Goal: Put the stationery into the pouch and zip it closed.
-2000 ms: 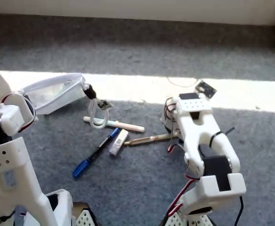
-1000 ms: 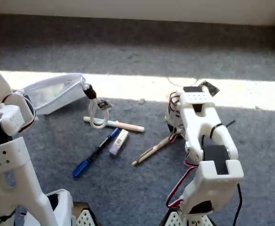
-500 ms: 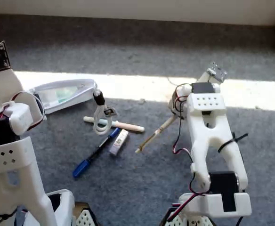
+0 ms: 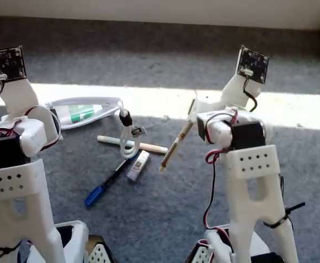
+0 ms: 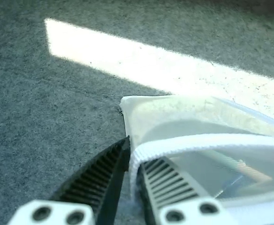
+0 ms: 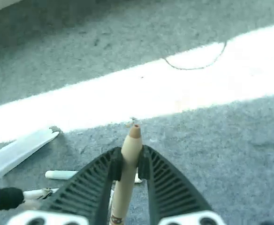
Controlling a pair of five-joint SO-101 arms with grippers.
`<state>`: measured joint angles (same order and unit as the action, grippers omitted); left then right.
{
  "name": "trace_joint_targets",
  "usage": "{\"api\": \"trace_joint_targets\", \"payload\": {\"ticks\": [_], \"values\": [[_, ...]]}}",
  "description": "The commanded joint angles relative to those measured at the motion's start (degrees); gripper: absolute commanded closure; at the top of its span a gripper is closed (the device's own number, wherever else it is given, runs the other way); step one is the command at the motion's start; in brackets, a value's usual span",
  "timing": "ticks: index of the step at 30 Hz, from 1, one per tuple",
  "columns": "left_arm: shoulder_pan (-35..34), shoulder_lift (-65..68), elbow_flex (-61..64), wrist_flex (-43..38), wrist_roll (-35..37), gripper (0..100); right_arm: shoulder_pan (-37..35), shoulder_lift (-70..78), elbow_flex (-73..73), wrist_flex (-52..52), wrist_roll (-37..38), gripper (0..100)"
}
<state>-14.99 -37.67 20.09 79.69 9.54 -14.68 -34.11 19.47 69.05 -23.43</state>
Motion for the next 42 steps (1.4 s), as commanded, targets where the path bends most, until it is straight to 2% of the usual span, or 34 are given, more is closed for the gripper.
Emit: {"api": "trace_joint_targets", "payload": {"ticks": [1,10,21,35,42], "values": [[1.89,0.04,-0.57,-0.26,0.26,99,-4.70,-6.73,-1.01,0.13,4.31,99.3],[1.89,0.04,-0.40,-0.26,0.18,99,-14.11,-13.49,-1.10,-7.69,13.10,99.3],[1.89,0.04,-0.04,-0.44,0.18,99,-23.96,-20.09,-1.10,-25.19,20.57,99.3],[1.80,0.04,-0.31,-0.44,0.18,99,-32.48,-20.09,-0.57,-50.07,20.57,99.3],[1.63,0.04,-0.13,-0.44,0.18,99,-32.84,-20.62,12.26,-66.95,20.66,99.3]]}}
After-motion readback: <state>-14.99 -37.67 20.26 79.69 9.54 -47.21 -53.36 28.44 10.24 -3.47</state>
